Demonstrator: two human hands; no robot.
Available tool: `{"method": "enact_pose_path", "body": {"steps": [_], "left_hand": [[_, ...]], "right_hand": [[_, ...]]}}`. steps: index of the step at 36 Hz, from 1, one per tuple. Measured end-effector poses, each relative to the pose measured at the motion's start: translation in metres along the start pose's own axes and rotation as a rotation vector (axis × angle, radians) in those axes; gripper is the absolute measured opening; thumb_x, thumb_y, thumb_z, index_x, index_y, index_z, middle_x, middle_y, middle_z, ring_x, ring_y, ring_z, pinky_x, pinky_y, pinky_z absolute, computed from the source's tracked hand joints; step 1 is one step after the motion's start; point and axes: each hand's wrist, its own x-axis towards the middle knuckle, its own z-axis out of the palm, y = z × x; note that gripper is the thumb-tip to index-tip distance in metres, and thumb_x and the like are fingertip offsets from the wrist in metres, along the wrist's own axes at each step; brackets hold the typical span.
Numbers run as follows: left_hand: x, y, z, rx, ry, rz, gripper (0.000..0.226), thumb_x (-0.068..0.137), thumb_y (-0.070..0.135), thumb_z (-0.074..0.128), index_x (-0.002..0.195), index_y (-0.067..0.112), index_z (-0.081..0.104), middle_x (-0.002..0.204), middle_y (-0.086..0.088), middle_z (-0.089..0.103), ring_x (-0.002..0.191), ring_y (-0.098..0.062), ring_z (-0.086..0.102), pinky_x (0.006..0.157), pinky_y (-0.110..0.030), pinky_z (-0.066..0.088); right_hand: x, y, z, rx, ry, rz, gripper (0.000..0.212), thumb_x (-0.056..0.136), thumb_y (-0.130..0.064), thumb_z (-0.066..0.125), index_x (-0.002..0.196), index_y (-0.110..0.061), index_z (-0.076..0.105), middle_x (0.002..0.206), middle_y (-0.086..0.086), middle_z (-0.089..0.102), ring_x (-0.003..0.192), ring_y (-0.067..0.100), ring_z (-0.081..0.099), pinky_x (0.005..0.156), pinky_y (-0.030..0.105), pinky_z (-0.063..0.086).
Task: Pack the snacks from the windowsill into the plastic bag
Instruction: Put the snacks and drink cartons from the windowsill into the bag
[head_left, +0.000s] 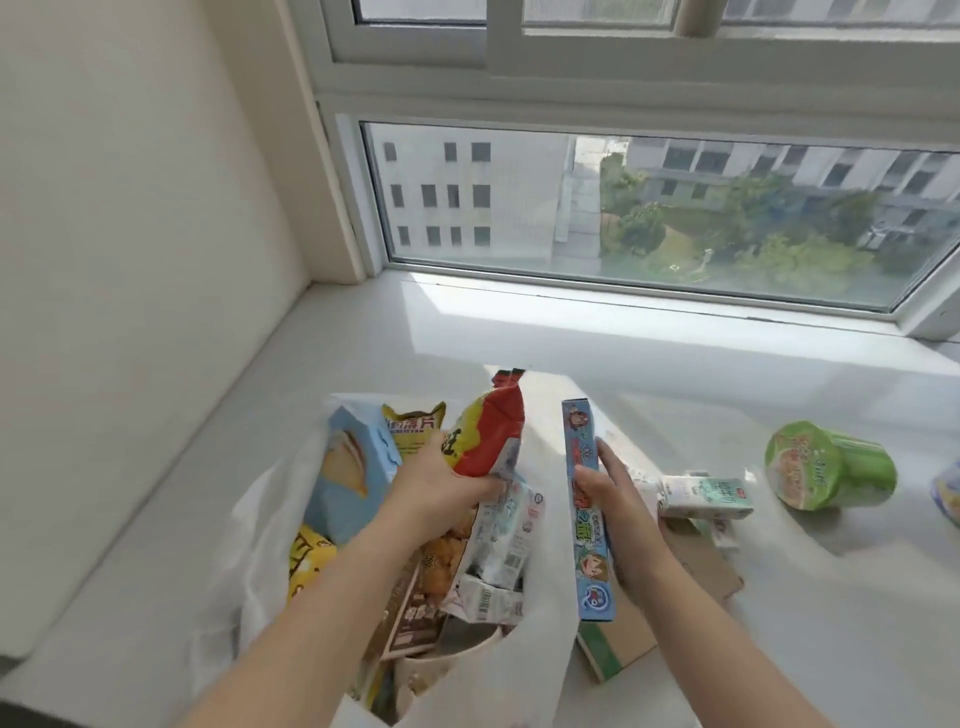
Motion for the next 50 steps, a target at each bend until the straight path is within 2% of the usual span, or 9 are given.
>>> {"method": "enact_pose_path", "body": {"steps": [9,13,17,23,27,37,42,45,50], "left_hand": [[-0.004,-0.058,-0.062,-0.419,0.225,-0.059,0.043,0.078,0.03,0.074,0.116,0.024,0.056,0.101,0.0,0.069,0.089,-0.02,0.068,0.07,-0.032,0.052],[0.002,-0.067,-0.081,-0.155,0.377,-0.03,0.053,0.073,0.04,0.077,0.115,0.027,0.047,0.097,0.005,0.062,0.092,-0.022,0.061,0.076,-0.033,0.048],[0.001,-0.084,-0.056,0.303,0.14,-0.04,0.074,0.069,0.046,0.072,0.13,0.037,0.032,0.105,0.007,0.059,0.089,-0.017,0.056,0.072,-0.029,0.044],[0.009,-0.113,-0.034,0.275,0.273,-0.072,0.094,0.069,0.052,0.071,0.144,0.038,0.015,0.139,0.006,0.04,0.117,-0.021,0.052,0.079,-0.035,0.045],[0.003,-0.12,-0.024,0.27,0.39,0.046,0.089,0.074,0.053,0.069,0.145,0.039,0.016,0.136,0.001,0.04,0.119,-0.022,0.049,0.082,-0.04,0.049],[0.011,-0.14,-0.047,0.27,-0.004,0.111,0.106,0.074,0.039,0.073,0.146,0.043,-0.005,0.149,0.006,0.018,0.14,-0.018,0.015,0.113,-0.041,0.022],[0.013,-0.117,-0.059,0.391,-0.15,-0.019,0.113,0.073,0.027,0.071,0.147,0.039,-0.014,0.153,0.002,0.008,0.143,-0.026,0.004,0.115,-0.047,0.019],[0.004,-0.093,-0.07,0.363,-0.211,-0.022,0.103,0.07,0.03,0.064,0.15,0.032,-0.002,0.156,0.003,0.003,0.144,-0.022,0.002,0.114,-0.044,0.016],[-0.014,-0.04,-0.037,0.376,0.176,0.16,0.071,0.083,0.033,0.06,0.146,0.022,0.028,0.151,-0.003,0.022,0.141,-0.02,0.012,0.114,-0.039,0.014]], "right_hand": [[-0.002,0.037,0.053,0.207,-0.053,0.079,0.084,0.06,-0.046,0.073,0.132,-0.016,0.044,0.109,0.018,0.065,0.096,0.04,0.064,0.092,0.058,0.046],[0.007,0.043,0.072,0.199,-0.015,0.054,0.08,0.066,-0.047,0.068,0.137,-0.022,0.039,0.119,0.023,0.061,0.102,0.046,0.062,0.091,0.061,0.047],[0.021,0.047,0.095,0.12,0.023,0.048,0.086,0.065,-0.049,0.068,0.139,-0.021,0.036,0.119,0.021,0.061,0.098,0.039,0.066,0.085,0.052,0.053],[0.021,0.064,0.12,-0.202,0.134,0.019,0.099,0.055,-0.068,0.053,0.145,-0.037,0.024,0.136,-0.006,0.045,0.119,0.017,0.052,0.102,0.045,0.043],[0.011,0.085,0.138,-0.165,0.249,0.026,0.098,0.059,-0.069,0.055,0.146,-0.043,0.015,0.148,-0.003,0.035,0.134,0.018,0.038,0.109,0.049,0.034],[0.015,0.091,0.142,-0.495,0.216,0.145,0.097,0.073,-0.067,0.025,0.151,-0.02,-0.01,0.159,0.008,-0.009,0.146,0.022,-0.01,0.117,0.041,0.0],[0.03,0.075,0.142,-0.618,0.193,0.281,0.085,0.092,-0.059,0.031,0.15,-0.016,-0.015,0.158,0.013,-0.011,0.145,0.035,-0.003,0.116,0.046,0.008],[0.029,0.064,0.125,-0.645,0.088,0.315,0.088,0.088,-0.064,0.031,0.151,-0.017,-0.009,0.157,0.014,0.007,0.14,0.038,0.023,0.112,0.049,0.027],[0.01,0.052,0.088,-0.654,0.057,0.255,0.067,0.093,-0.062,0.025,0.134,-0.014,0.047,0.133,0.01,0.054,0.12,0.029,0.05,0.099,0.038,0.039]]}}
